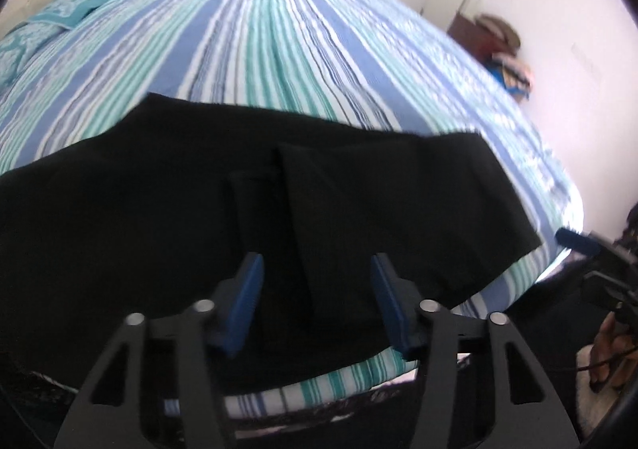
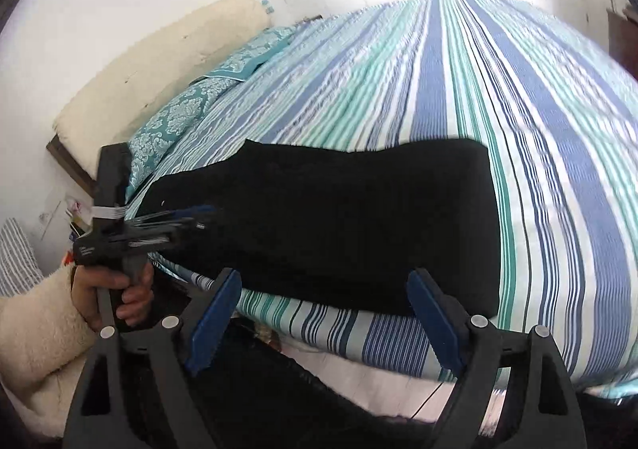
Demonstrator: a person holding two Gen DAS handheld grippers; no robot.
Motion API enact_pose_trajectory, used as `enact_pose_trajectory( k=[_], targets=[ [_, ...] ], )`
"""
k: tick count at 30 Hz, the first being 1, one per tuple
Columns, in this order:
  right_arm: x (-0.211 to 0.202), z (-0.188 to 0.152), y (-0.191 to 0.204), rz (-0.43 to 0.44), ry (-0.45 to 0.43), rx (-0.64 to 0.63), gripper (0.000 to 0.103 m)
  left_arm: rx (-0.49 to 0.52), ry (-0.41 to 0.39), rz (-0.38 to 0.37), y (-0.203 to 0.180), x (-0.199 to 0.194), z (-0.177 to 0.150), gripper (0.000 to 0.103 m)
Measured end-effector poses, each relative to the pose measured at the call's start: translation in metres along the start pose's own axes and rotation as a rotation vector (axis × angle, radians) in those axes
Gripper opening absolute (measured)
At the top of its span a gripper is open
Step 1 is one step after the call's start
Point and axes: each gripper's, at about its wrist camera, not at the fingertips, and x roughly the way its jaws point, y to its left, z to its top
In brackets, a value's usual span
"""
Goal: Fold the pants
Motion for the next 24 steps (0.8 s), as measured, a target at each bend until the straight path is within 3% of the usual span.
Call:
enact_pose_trajectory(
  k=[2,4,5,6,7,12,15,18,19,21,22,23,24],
  targets=[
    [0.005,0.000,0.004,-0.006,0.001,-0.022,0.085,0.001,0.028,0.032,-0.005,0.007,0.000,0.059],
    [0.008,0.000,0.007,0.005,0.011,-0.033,0.085,-0.006,0.053,0.018,-0.006,0.012,-0.003,0.057],
    [0.012,-0.001,0.010,0.007,0.015,-0.041,0.085,0.003,0.052,0.011,-0.008,0.012,-0.003,0.031],
    [0.015,-0.001,0.011,0.007,0.019,-0.050,0.085,0.025,0.047,0.023,-0.011,0.010,-0.004,0.013],
    [0.016,-0.002,0.011,0.006,0.020,-0.057,0.085,0.037,0.042,0.026,-0.013,0.008,-0.004,0.007],
    [0.007,0.001,0.009,-0.064,-0.036,-0.093,0.085,0.030,-0.049,0.040,-0.004,-0.036,-0.002,0.006],
    [-0.004,0.005,0.004,-0.129,-0.088,-0.105,0.086,0.001,0.021,0.072,0.016,-0.029,-0.008,0.006],
    [0.006,0.005,-0.008,-0.197,-0.053,-0.077,0.087,0.025,0.111,0.115,0.017,-0.007,-0.018,0.006],
    [0.013,0.005,-0.014,-0.221,-0.033,-0.062,0.087,0.044,0.100,0.128,0.013,-0.008,-0.019,0.007],
    [0.030,0.006,-0.025,-0.268,0.017,-0.036,0.087,0.047,0.088,0.135,0.010,-0.013,-0.018,0.024],
    [0.042,0.006,-0.032,-0.294,0.054,-0.026,0.087,0.018,0.079,0.139,0.014,-0.018,-0.017,0.054],
    [0.054,0.005,-0.038,-0.322,0.091,-0.017,0.087,-0.025,0.056,0.141,0.021,-0.024,-0.017,0.073],
    [0.062,0.004,-0.042,-0.328,0.118,-0.013,0.087,-0.088,0.015,0.126,0.032,-0.033,-0.015,0.073]
  ],
)
